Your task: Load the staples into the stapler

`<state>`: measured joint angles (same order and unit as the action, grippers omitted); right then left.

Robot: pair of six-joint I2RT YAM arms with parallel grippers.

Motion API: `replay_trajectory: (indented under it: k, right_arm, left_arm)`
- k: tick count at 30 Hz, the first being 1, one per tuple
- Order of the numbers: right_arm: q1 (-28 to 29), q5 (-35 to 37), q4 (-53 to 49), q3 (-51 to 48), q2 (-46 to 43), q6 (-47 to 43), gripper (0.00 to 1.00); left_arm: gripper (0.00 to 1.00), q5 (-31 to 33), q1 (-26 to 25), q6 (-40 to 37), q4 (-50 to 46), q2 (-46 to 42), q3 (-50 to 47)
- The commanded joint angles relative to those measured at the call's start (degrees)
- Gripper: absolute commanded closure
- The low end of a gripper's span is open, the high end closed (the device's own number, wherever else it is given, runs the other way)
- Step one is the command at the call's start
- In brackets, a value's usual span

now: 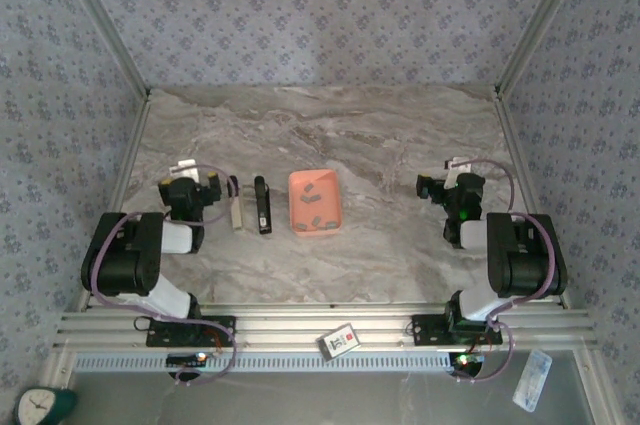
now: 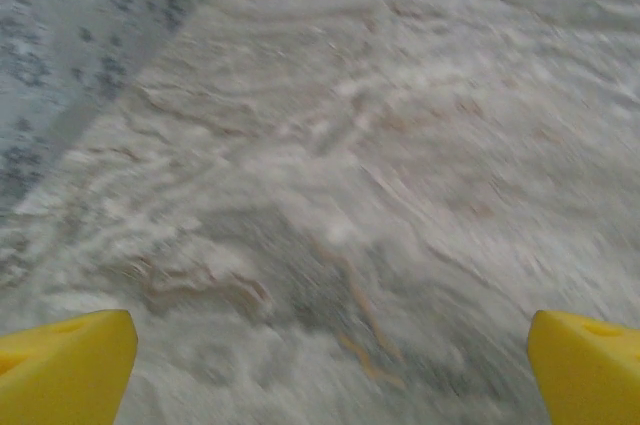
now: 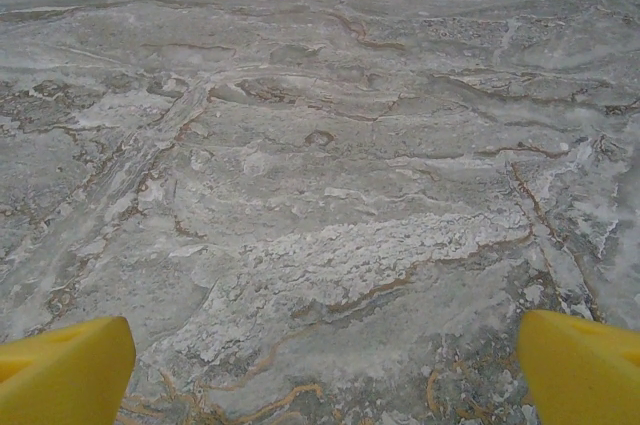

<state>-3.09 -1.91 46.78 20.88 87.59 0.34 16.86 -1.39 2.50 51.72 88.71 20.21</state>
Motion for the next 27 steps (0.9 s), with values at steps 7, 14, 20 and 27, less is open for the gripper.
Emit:
replay_trajectory:
  k: [7,14,20,27]
  right_arm:
    - [0.1,0.4,1.3,1.0,0.1,-1.2,0.0]
    - [0.1,0.5,1.3,1.0,0.2,-1.2,0.0]
    - [0.1,0.5,1.3,1.0,0.1,-1.2,0.0]
    - [-0.1,0.4,1.3,1.0,0.1,-1.2,0.0]
  left_arm:
    - [0.0,0.4,0.1,2.0,-2.4,-1.0,1.9]
    - [0.0,0.5,0.1,1.9,-2.4,-1.1,1.9]
    - [0.0,0.5,0.1,1.9,-2.3,-1.0,1.9]
    - [0.0,-1.6,0.5,1.6,-2.3,-0.8,1.9]
